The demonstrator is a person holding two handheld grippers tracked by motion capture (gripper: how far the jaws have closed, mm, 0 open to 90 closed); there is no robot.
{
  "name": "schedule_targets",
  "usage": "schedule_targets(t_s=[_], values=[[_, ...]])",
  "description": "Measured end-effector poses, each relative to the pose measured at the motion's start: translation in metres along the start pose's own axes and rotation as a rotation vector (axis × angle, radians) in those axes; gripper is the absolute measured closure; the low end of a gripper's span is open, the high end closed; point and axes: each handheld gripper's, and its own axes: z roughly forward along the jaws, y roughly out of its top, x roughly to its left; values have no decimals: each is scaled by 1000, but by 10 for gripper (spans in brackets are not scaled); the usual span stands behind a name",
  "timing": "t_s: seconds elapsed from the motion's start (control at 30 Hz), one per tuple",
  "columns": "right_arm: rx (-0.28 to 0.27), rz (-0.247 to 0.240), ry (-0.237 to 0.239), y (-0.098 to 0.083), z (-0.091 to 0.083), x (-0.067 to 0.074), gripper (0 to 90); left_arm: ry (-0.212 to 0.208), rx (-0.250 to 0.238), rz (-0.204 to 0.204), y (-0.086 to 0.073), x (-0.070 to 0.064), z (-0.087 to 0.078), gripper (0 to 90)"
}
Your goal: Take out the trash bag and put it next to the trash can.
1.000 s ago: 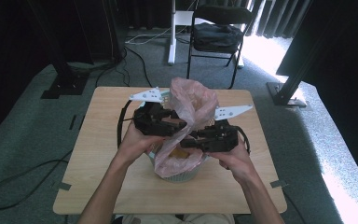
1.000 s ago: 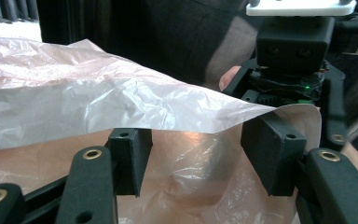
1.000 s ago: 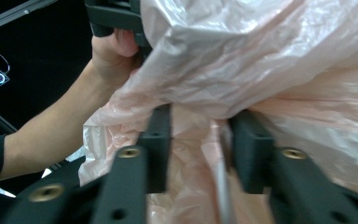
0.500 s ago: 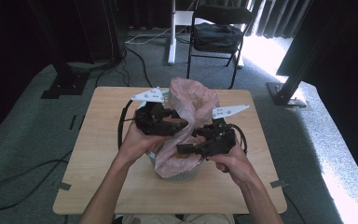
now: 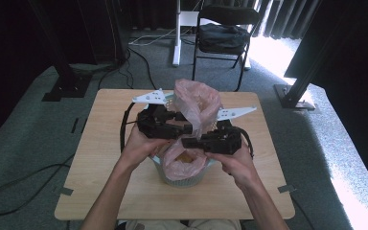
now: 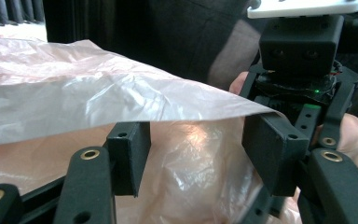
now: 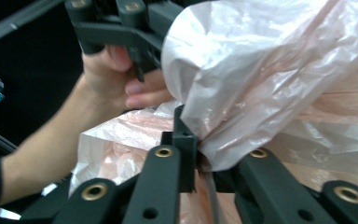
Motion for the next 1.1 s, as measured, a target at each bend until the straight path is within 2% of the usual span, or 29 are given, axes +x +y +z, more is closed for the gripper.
schedule_targets(t_s=[0.03, 0.13, 0.23, 0.33, 0.57, 0.67, 0.83, 1.1], values=[[0, 0, 0, 0, 0, 0, 855, 1, -5, -3, 0, 1, -2, 422], [31, -45, -33, 0, -2, 2, 877, 4, -26, -18, -2, 4, -10, 421], [39, -60, -41, 1, -4, 3, 882, 14, -46, -30, -4, 8, -19, 421], [50, -89, -56, 1, -6, 3, 886, 33, -54, -29, -6, 10, -28, 418], [48, -107, -67, 5, -12, 3, 887, 76, -99, -57, -19, 18, -55, 411], [45, -109, -73, 8, -14, 3, 888, 92, -104, -72, -26, 21, -63, 411], [37, -121, -80, 14, -18, 3, 888, 115, -95, -86, -39, 26, -70, 411], [-11, -115, -76, 26, -27, 0, 888, 135, -77, -95, -50, 29, -70, 406]])
